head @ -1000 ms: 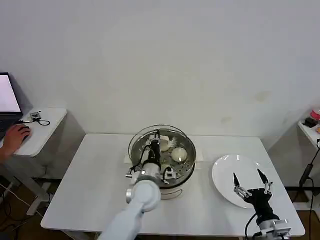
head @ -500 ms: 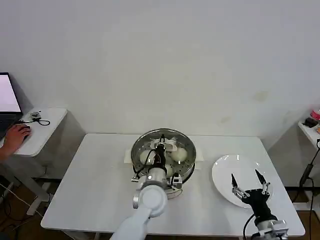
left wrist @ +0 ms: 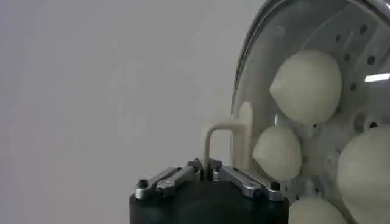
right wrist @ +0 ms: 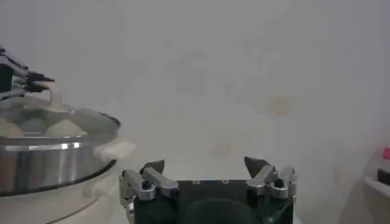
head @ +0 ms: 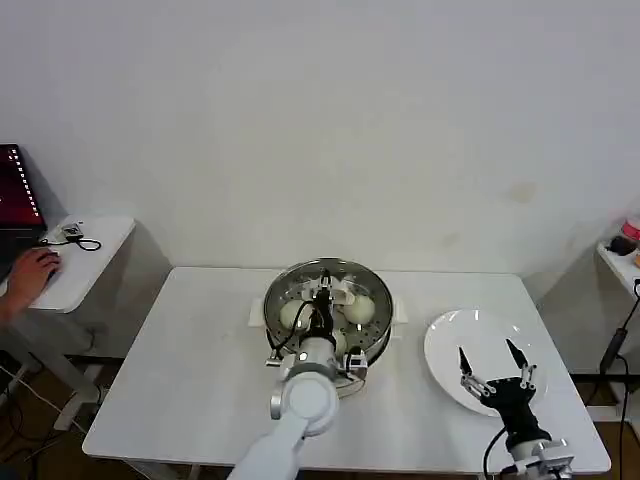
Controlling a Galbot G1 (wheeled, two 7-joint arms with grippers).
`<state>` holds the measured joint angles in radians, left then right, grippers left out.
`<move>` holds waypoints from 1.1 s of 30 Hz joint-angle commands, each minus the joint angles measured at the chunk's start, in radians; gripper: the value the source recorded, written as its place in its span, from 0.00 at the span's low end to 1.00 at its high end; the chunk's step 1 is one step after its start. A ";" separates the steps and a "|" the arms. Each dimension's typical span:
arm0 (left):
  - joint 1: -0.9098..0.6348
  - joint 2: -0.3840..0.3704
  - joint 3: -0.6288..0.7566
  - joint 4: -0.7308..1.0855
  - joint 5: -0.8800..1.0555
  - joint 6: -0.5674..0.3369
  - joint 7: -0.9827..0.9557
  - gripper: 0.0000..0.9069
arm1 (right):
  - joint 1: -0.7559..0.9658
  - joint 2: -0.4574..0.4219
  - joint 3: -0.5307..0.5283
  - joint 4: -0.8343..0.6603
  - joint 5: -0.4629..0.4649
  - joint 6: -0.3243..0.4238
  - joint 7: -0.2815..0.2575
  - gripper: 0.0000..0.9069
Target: Take steamed baozi put them in steamer then cover it.
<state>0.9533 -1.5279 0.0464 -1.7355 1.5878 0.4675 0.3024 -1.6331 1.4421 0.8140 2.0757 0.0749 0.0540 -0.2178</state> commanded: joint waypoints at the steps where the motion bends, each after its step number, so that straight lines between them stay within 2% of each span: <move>1: 0.007 0.001 -0.003 -0.024 -0.012 0.001 0.004 1.00 | 0.001 0.001 -0.003 -0.002 -0.001 0.000 0.000 1.00; 7: 0.037 0.050 -0.002 -0.131 -0.052 0.003 0.009 1.00 | 0.000 0.003 -0.007 -0.002 -0.004 -0.002 0.001 1.00; 12: 0.118 0.137 -0.004 -0.263 -0.126 -0.003 0.000 1.00 | -0.002 0.001 -0.009 -0.003 -0.003 -0.002 0.001 1.00; 19: 0.263 0.263 -0.069 -0.503 -0.293 -0.096 -0.128 1.00 | -0.004 -0.016 -0.010 -0.012 0.009 0.000 0.004 1.00; 21: 0.333 0.307 -0.127 -0.559 -0.461 -0.149 -0.210 1.00 | -0.006 -0.027 -0.008 -0.017 0.018 0.002 0.005 1.00; 23: 0.444 0.328 -0.187 -0.569 -0.856 -0.296 -0.462 1.00 | -0.016 -0.048 -0.003 -0.017 0.045 0.002 0.012 1.00; 24: 0.467 0.321 -0.212 -0.550 -0.974 -0.350 -0.534 1.00 | -0.019 -0.055 -0.003 -0.019 0.051 0.001 0.012 1.00; 25: 0.526 0.304 -0.274 -0.504 -1.200 -0.468 -0.624 1.00 | -0.027 -0.074 -0.002 -0.023 0.074 0.004 0.019 1.00; 26: 0.564 0.293 -0.326 -0.475 -1.372 -0.496 -0.641 1.00 | -0.028 -0.079 -0.002 -0.029 0.082 0.009 0.022 1.00; 27: 0.587 0.295 -0.366 -0.454 -1.450 -0.502 -0.649 1.00 | -0.027 -0.082 -0.005 -0.032 0.085 0.008 0.031 1.00; 28: 0.618 0.295 -0.438 -0.405 -1.643 -0.515 -0.658 1.00 | -0.026 -0.093 -0.024 -0.032 0.089 -0.001 0.041 1.00; 30: 0.645 0.275 -0.512 -0.357 -1.747 -0.530 -0.639 1.00 | -0.031 -0.112 -0.038 -0.035 0.112 -0.004 0.055 1.00; 31: 0.660 0.269 -0.555 -0.319 -1.809 -0.575 -0.645 1.00 | -0.034 -0.124 -0.057 -0.036 0.126 -0.005 0.066 1.00; 33: 0.680 0.267 -0.587 -0.299 -1.855 -0.607 -0.652 1.00 | -0.042 -0.143 -0.069 -0.038 0.138 -0.002 0.072 1.00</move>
<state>1.3543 -1.2881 -0.1845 -2.1237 0.9162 0.1759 -0.0590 -1.6552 1.3796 0.7975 2.0489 0.1325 0.0534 -0.1879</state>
